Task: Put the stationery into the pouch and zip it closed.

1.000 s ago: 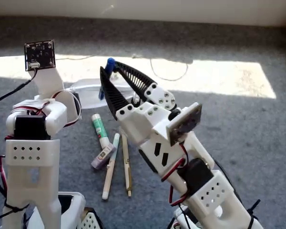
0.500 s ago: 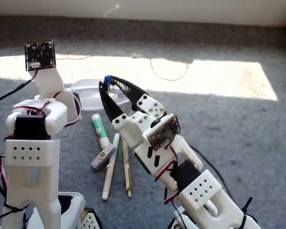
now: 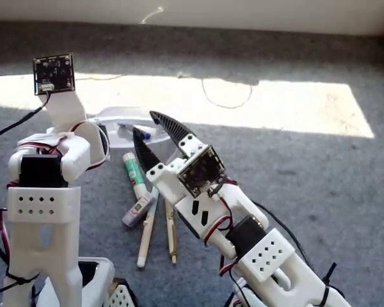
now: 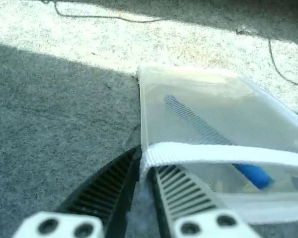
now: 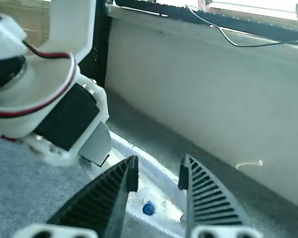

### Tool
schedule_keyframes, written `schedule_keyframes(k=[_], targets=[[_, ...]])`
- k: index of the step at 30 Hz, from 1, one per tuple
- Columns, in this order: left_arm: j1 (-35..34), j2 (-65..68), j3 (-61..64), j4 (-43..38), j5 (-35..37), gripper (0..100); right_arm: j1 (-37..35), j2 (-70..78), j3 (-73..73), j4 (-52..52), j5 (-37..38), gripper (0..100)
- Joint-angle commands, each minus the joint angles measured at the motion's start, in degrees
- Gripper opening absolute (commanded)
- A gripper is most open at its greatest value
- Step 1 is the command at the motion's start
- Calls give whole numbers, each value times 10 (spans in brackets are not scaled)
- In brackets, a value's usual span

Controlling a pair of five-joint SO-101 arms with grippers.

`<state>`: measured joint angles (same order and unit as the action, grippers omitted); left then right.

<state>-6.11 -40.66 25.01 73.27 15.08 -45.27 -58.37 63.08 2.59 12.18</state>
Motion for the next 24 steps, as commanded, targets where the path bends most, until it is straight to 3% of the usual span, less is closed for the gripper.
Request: schedule_keyframes(k=[1,8,13,19,24], targets=[[4,1,-38,-11,-6,6,-11,-5,-58,57,3,138],[-44,-1,-44,-12,-7,6,8,0,-216,350,-98,138],[-78,-3,-52,-10,-7,6,8,0,-291,507,-110,138],[-107,-4,-52,-10,-7,6,8,10,-304,575,-157,138],[-133,-4,-52,-9,-7,6,8,109,-305,599,-204,138]])
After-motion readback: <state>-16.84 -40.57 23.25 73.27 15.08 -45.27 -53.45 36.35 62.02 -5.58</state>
